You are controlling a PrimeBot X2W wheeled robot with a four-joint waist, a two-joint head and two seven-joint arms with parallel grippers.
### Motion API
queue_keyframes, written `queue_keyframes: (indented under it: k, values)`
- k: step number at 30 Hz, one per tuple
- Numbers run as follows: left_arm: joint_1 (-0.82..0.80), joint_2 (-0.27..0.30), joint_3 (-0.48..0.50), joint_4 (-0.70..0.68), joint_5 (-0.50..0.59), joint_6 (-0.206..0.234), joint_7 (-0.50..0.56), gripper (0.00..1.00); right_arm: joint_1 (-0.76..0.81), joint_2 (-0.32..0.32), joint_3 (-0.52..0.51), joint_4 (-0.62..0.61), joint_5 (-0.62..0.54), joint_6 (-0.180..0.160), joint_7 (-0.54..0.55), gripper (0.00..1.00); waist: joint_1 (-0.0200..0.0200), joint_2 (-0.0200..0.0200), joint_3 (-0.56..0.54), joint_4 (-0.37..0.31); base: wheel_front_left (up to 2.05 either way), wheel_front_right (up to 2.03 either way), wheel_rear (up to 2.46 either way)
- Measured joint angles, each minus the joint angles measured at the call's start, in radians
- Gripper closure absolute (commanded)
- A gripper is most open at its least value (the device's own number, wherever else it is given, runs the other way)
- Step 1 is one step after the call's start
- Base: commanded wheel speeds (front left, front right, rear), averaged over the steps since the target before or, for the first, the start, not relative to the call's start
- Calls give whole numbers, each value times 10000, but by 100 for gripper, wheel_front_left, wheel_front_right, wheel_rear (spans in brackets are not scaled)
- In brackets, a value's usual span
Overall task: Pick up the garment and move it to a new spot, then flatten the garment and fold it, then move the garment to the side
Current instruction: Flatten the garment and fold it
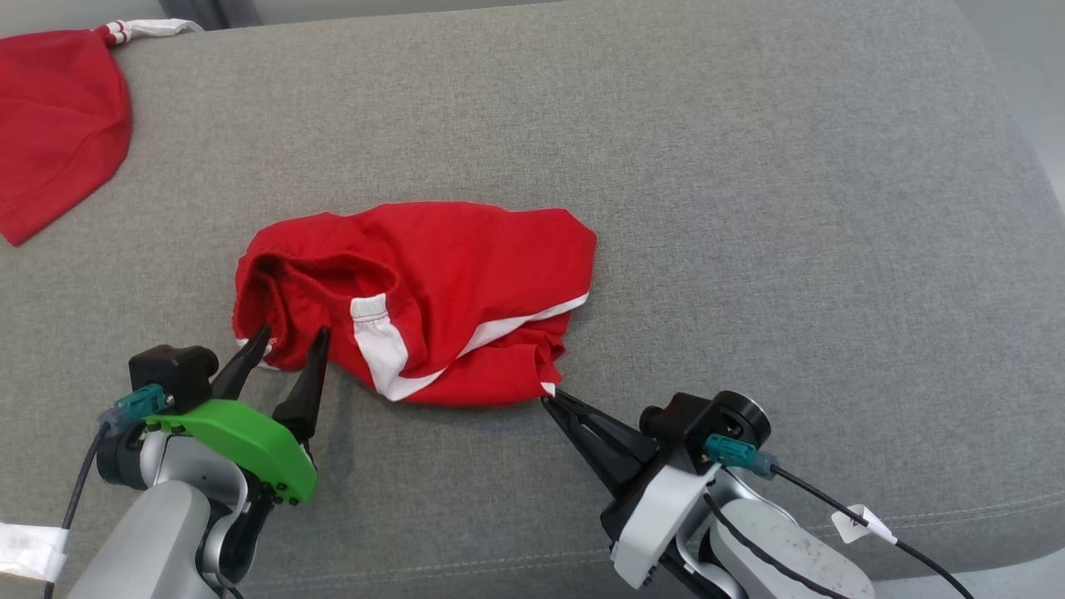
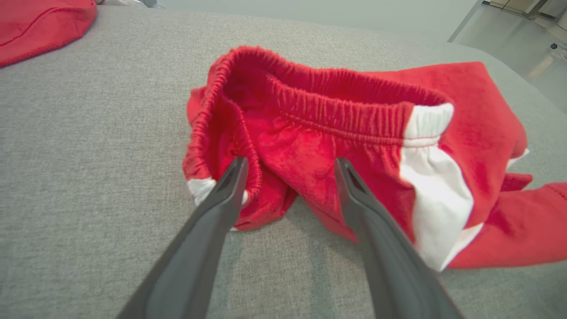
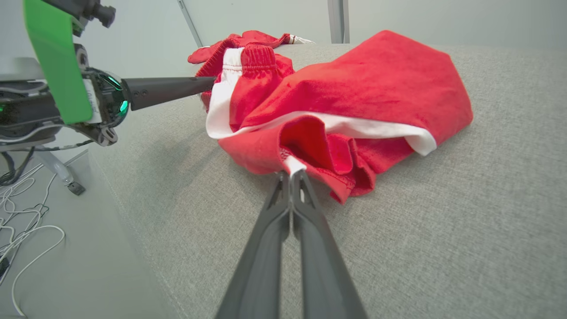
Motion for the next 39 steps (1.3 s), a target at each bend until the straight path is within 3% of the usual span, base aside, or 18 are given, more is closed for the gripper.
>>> queue_keyframes:
  k: [18,19,21,22,23,24,32,33,35,36,37,39]
  values:
    - [-443,359,-276,1049,418,-109,77,0,-9,-107,67,2,100,0,0,100,0,0,30,124,0,0,0]
    - [-447,362,-324,1131,418,-140,184,8,-9,-109,75,2,102,0,0,100,0,0,23,126,0,0,0]
    - [-449,384,-453,1300,424,-184,267,52,-10,-113,104,8,102,0,0,100,0,0,3,123,0,0,0]
    - [-449,397,-477,1361,431,-184,267,38,-11,-111,138,13,102,0,0,100,0,0,-18,117,0,0,0]
    - [-452,451,-541,1396,533,-184,268,14,-11,-109,138,10,104,0,0,100,0,0,-36,107,0,0,0]
    - [-469,504,-571,1425,625,-192,268,0,-11,-113,136,10,104,0,0,100,0,0,-45,100,0,0,0]
    - [-863,711,-918,1850,880,-270,500,0,-11,-148,150,12,194,0,0,100,0,0,-48,93,0,0,0]
    - [-866,717,-953,1919,965,-272,502,2,-11,-146,157,12,194,0,0,100,0,0,-44,87,0,0,0]
    - [-880,734,-1018,2046,1005,-274,591,32,-11,-142,173,12,201,0,0,100,0,0,-37,69,0,0,0]
    - [-888,755,-1070,2119,1016,-282,625,32,-11,-144,176,12,201,0,0,100,0,0,-34,57,0,0,0]
    - [-890,779,-1108,2186,1047,-286,663,46,-11,-144,176,12,203,0,0,100,0,0,-31,44,0,0,0]
    - [-899,863,-1160,2280,1124,-318,675,57,-11,-144,180,10,203,0,0,100,0,0,-23,15,0,0,0]
